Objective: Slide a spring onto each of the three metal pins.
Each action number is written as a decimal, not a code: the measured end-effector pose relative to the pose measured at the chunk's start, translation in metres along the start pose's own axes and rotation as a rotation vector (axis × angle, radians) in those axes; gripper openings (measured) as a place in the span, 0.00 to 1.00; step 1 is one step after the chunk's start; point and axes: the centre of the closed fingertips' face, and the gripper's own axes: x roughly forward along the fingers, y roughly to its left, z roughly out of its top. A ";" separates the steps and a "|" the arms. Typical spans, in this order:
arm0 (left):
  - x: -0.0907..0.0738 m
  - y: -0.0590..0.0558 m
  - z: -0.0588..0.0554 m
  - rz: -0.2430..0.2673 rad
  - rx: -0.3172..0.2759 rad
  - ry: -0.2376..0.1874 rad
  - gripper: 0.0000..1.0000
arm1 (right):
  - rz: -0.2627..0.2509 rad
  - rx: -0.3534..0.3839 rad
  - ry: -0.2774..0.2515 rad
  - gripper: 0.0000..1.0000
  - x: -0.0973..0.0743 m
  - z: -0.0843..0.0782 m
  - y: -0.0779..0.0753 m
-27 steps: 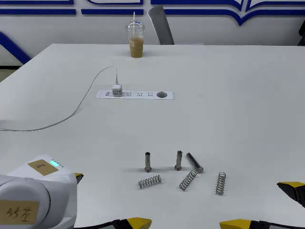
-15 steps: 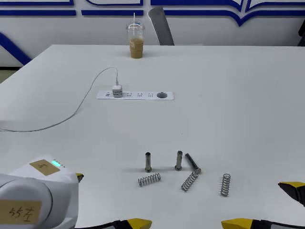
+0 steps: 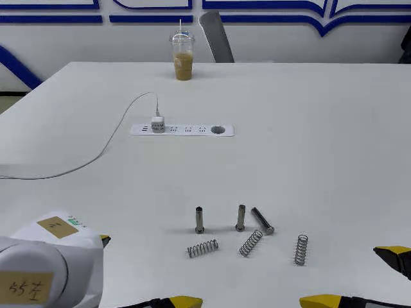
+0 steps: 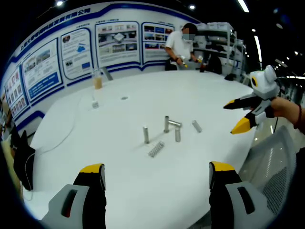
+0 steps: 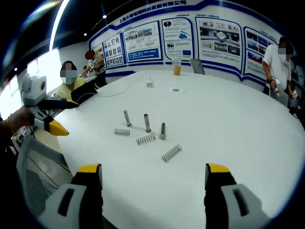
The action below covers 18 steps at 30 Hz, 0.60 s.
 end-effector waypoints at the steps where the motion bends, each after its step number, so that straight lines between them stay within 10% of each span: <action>1: 0.000 0.000 0.000 0.000 0.000 -0.002 0.92 | -0.001 0.000 -0.001 0.89 0.000 0.000 0.000; 18: 0.000 -0.001 0.003 -0.002 0.004 -0.011 0.92 | -0.041 0.016 -0.016 0.82 0.001 0.000 -0.012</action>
